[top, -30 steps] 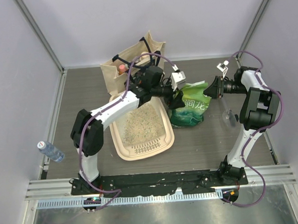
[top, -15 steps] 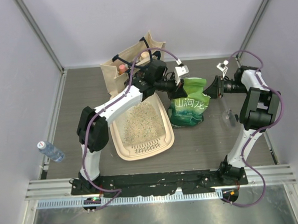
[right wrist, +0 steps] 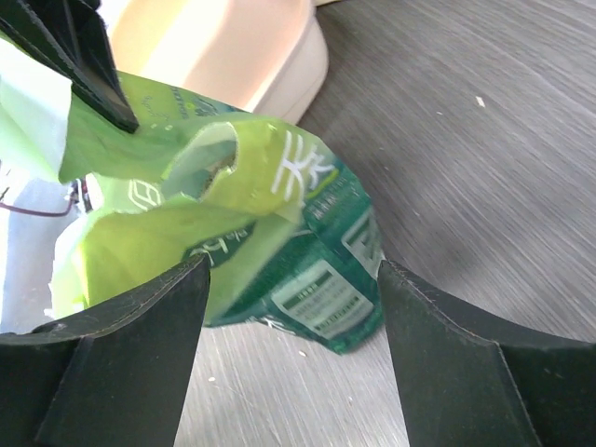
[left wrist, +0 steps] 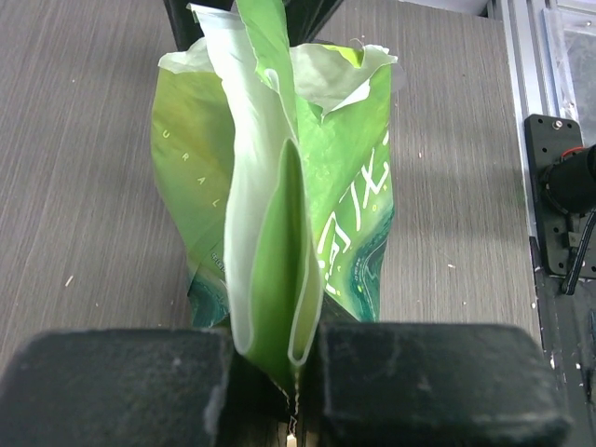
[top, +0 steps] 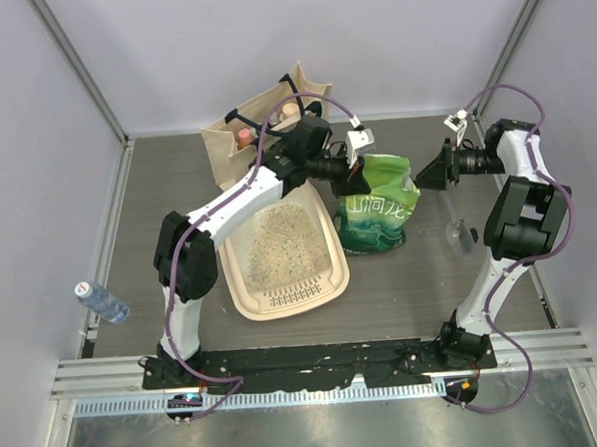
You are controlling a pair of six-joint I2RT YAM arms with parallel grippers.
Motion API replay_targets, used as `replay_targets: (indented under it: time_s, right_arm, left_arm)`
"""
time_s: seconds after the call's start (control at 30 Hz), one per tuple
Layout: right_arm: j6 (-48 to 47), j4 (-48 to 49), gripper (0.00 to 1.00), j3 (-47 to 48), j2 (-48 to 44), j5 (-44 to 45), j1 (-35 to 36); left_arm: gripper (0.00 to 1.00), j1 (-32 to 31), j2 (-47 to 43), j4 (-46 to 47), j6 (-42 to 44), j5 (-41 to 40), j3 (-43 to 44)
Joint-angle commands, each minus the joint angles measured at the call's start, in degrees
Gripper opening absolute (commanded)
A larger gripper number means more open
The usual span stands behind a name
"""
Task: Fill the litter box with clean litter
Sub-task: Close the cat litter bag at the center of the board.
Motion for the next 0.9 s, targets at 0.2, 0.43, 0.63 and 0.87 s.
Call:
replay_targets:
  time_s: [0.2, 0.43, 0.63, 0.87]
  right_arm:
    - [-8.6, -9.2, 0.71, -0.4, -6.2, 7.7, -6.7]
    - [-18.4, -9.2, 0.53, -11.0, -13.7, 11.8, -2.6]
    - [-15.6, -9.2, 0.63, -6.8, -13.9, 5.9, -2.2]
    - [-21.6, -9.2, 0.65, -18.9, -21.3, 11.1, 1.2]
  left_arm:
    - [0.0, 1.4, 0.6, -3.5, 1.0, 1.4, 3.6]
    - [0.0, 1.7, 0.7, -5.5, 1.7, 2.7, 4.5]
    - [0.01, 1.8, 0.4, -7.5, 3.1, 3.3, 4.6]
    - [0.0, 3.8, 2.3, -10.5, 3.5, 3.4, 9.3]
